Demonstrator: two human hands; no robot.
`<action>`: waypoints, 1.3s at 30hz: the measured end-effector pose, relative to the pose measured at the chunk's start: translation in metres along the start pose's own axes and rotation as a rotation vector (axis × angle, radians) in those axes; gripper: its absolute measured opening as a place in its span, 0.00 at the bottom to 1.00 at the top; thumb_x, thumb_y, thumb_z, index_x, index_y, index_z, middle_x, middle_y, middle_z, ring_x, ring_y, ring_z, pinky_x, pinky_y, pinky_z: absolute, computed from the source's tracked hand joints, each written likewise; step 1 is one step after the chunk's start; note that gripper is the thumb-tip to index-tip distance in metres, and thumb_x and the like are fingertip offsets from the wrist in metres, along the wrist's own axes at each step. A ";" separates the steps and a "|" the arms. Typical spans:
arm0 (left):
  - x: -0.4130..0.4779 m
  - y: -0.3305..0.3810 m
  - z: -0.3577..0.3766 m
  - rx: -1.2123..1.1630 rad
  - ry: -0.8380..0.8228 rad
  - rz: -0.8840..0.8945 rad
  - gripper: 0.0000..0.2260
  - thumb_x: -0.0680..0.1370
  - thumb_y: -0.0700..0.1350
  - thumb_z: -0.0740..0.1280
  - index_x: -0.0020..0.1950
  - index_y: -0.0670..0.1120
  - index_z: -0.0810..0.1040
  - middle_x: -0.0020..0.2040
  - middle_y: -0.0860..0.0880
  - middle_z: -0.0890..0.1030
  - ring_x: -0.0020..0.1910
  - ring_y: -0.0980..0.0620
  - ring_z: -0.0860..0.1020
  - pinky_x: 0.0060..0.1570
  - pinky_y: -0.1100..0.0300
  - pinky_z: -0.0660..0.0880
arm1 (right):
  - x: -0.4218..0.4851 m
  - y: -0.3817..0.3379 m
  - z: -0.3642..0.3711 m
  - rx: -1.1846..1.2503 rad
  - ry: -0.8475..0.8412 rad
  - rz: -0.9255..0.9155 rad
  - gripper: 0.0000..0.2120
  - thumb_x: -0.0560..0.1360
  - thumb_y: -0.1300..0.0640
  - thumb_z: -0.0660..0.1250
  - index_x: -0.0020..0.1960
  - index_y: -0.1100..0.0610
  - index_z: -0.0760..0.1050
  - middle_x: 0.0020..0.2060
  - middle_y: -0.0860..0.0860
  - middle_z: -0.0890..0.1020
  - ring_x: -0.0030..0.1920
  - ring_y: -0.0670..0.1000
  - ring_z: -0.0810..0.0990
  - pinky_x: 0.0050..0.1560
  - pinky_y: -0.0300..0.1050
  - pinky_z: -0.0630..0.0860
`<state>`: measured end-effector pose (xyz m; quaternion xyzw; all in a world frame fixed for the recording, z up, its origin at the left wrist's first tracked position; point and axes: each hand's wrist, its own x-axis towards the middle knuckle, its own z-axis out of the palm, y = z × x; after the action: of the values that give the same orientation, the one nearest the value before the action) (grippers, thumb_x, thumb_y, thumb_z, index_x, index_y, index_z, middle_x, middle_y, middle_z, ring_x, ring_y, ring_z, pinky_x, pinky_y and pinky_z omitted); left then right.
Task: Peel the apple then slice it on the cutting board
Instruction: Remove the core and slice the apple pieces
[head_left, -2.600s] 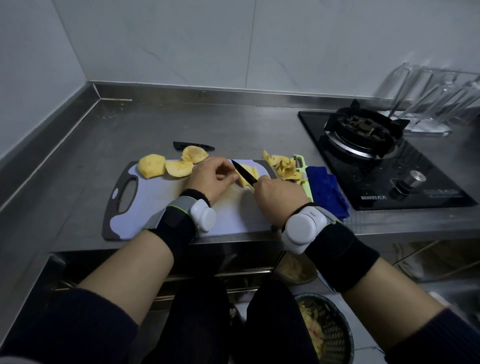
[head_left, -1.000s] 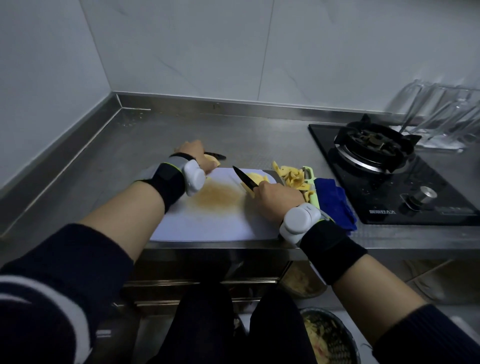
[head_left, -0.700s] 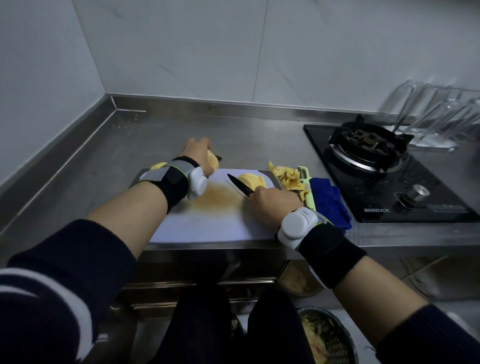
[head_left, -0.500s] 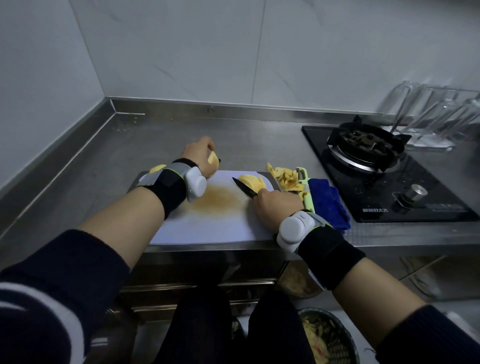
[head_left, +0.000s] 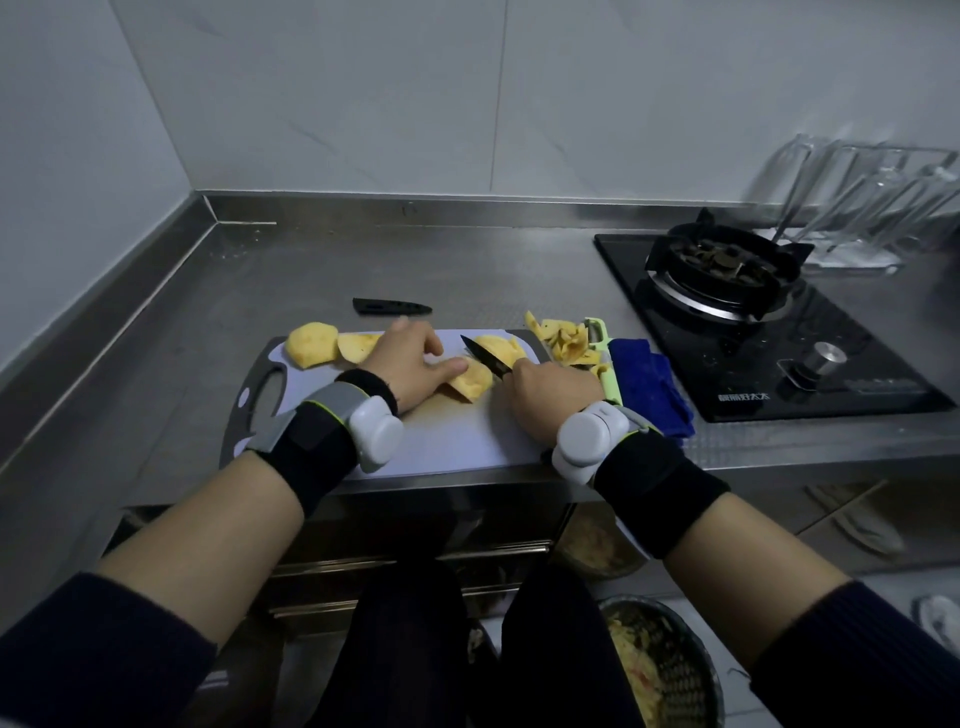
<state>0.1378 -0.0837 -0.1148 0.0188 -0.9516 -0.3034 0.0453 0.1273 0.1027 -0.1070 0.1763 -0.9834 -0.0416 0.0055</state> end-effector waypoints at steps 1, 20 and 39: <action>-0.001 -0.005 -0.001 -0.062 0.008 0.066 0.11 0.75 0.52 0.71 0.49 0.47 0.75 0.52 0.48 0.72 0.49 0.50 0.74 0.49 0.57 0.71 | 0.000 -0.001 -0.001 0.000 0.020 -0.001 0.10 0.81 0.56 0.53 0.53 0.58 0.72 0.40 0.52 0.76 0.38 0.55 0.74 0.41 0.47 0.68; -0.004 -0.020 0.019 -0.372 0.134 0.180 0.08 0.70 0.43 0.77 0.45 0.48 0.80 0.48 0.49 0.78 0.45 0.56 0.78 0.47 0.74 0.72 | -0.002 0.007 -0.003 -0.026 0.011 -0.050 0.13 0.82 0.53 0.50 0.55 0.58 0.71 0.38 0.52 0.74 0.38 0.56 0.75 0.40 0.47 0.70; -0.002 -0.023 0.022 -0.412 0.150 0.110 0.11 0.69 0.46 0.78 0.46 0.48 0.78 0.48 0.52 0.77 0.46 0.54 0.78 0.47 0.71 0.74 | 0.006 -0.007 -0.004 -0.054 -0.060 0.027 0.09 0.80 0.62 0.55 0.53 0.60 0.73 0.40 0.54 0.76 0.44 0.58 0.80 0.40 0.47 0.68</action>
<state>0.1379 -0.0894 -0.1459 -0.0203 -0.8630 -0.4863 0.1355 0.1246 0.0934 -0.1034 0.1616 -0.9840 -0.0733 -0.0185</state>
